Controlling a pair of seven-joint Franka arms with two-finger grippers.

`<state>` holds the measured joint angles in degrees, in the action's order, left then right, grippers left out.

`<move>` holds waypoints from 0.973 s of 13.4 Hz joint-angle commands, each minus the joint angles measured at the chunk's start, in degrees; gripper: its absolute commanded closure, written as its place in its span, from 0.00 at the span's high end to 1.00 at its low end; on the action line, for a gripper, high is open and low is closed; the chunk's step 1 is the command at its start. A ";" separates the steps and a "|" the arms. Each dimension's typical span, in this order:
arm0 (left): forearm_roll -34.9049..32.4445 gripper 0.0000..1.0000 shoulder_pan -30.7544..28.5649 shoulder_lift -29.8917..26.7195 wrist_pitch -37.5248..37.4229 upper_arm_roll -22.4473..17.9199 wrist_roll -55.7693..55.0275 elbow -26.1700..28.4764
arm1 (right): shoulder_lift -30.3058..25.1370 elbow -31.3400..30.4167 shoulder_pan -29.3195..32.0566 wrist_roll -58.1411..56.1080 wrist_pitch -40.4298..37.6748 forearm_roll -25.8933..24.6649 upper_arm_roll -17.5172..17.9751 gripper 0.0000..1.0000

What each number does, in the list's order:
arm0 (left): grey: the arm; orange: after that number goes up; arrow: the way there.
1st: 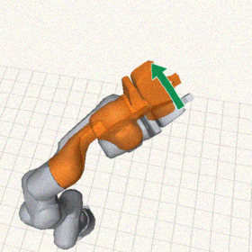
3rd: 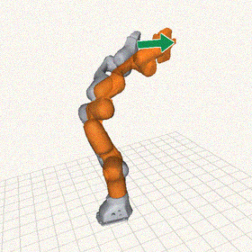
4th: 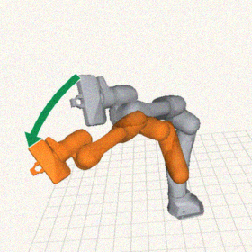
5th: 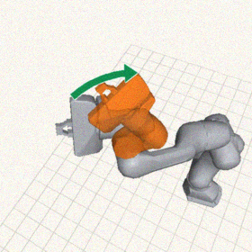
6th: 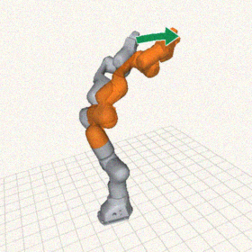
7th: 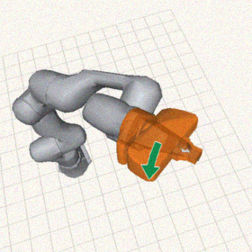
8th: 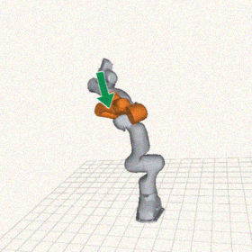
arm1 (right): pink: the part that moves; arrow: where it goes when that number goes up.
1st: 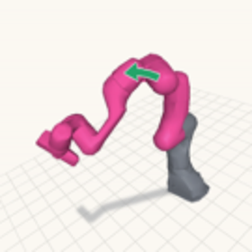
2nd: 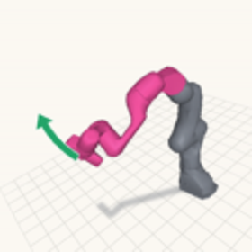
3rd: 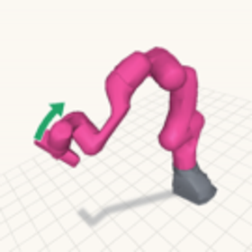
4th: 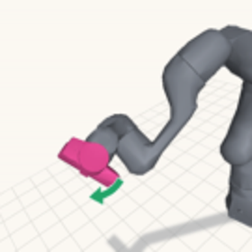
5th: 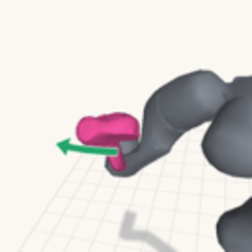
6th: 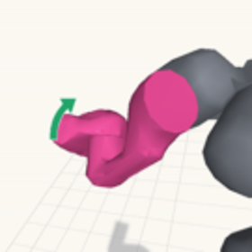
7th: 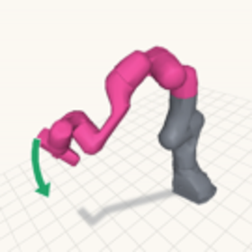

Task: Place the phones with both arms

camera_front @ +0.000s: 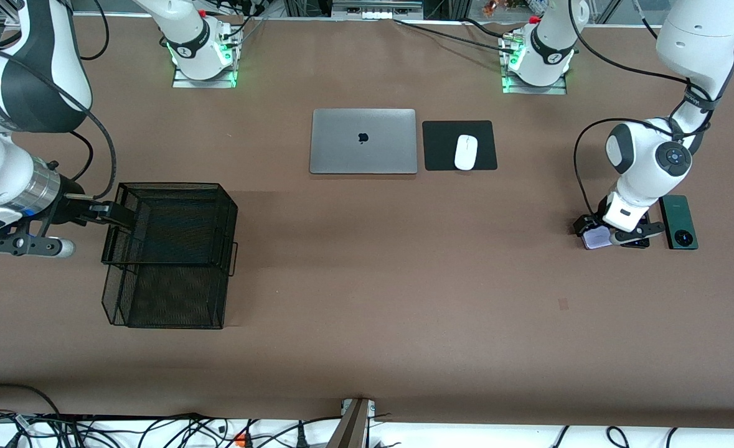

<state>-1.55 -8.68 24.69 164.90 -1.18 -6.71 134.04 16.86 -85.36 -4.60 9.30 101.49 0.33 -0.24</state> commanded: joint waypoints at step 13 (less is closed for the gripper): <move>0.06 0.00 19.64 6.68 -29.45 1.00 -13.57 -30.66 | -0.52 -0.16 0.20 0.72 -0.68 0.54 0.15 1.00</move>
<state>-1.54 6.42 28.58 138.13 0.55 -17.15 108.08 16.86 -85.36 -4.59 9.38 101.46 0.33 -0.25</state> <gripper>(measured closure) 0.154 0.000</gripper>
